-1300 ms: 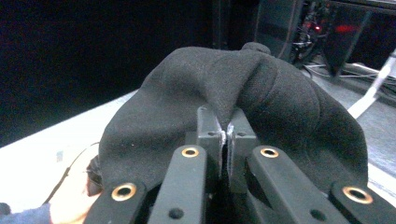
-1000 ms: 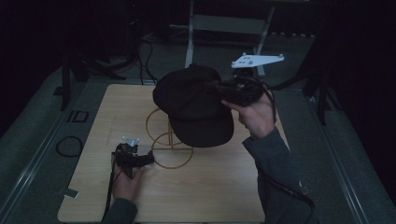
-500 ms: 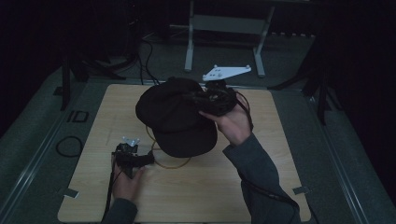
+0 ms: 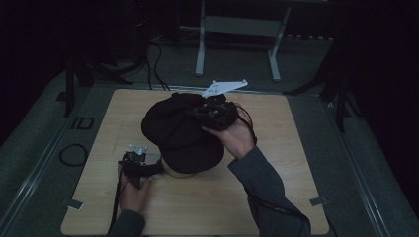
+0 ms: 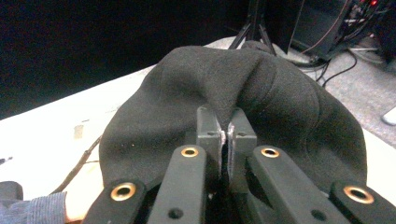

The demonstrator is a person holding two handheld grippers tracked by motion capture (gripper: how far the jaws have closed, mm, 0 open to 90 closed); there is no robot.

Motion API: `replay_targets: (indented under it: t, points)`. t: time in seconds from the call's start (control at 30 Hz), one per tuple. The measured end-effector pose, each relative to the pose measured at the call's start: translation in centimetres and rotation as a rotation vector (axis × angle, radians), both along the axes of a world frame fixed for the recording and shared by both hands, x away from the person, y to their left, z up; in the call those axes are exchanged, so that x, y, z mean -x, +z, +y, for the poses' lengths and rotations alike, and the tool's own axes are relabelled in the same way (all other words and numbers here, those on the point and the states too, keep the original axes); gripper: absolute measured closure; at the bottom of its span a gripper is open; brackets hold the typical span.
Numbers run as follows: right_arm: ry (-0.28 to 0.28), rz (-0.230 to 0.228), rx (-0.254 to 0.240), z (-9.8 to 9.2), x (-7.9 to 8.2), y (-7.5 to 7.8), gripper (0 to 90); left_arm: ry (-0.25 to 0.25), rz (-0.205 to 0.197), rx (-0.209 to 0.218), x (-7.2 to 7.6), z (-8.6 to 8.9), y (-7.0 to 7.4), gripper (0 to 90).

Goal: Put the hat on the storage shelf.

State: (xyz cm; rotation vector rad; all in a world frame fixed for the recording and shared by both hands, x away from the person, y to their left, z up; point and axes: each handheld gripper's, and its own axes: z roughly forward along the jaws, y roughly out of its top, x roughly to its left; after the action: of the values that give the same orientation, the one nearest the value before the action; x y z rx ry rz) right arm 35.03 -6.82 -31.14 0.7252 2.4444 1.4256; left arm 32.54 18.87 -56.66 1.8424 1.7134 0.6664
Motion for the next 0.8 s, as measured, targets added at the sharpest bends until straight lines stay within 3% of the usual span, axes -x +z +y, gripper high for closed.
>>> replay_targets:
  t: [0.33, 0.57, 0.8]
  points:
    - [0.025, 0.026, 0.031, 0.4, -0.3, -1.2, 82.9, 0.000, 0.000, 0.000, 0.0, 0.0, 0.0, 0.8]
    - [0.028, 0.023, 0.057, 0.7, -0.2, -1.4, 62.5, 0.000, -0.001, 0.000, 0.0, 0.0, 0.0, 0.8]
    - [0.014, 0.029, 0.076, 0.6, -0.3, -1.4, 51.2, 0.013, -0.014, 0.009, 0.0, -0.1, -0.1, 0.8]
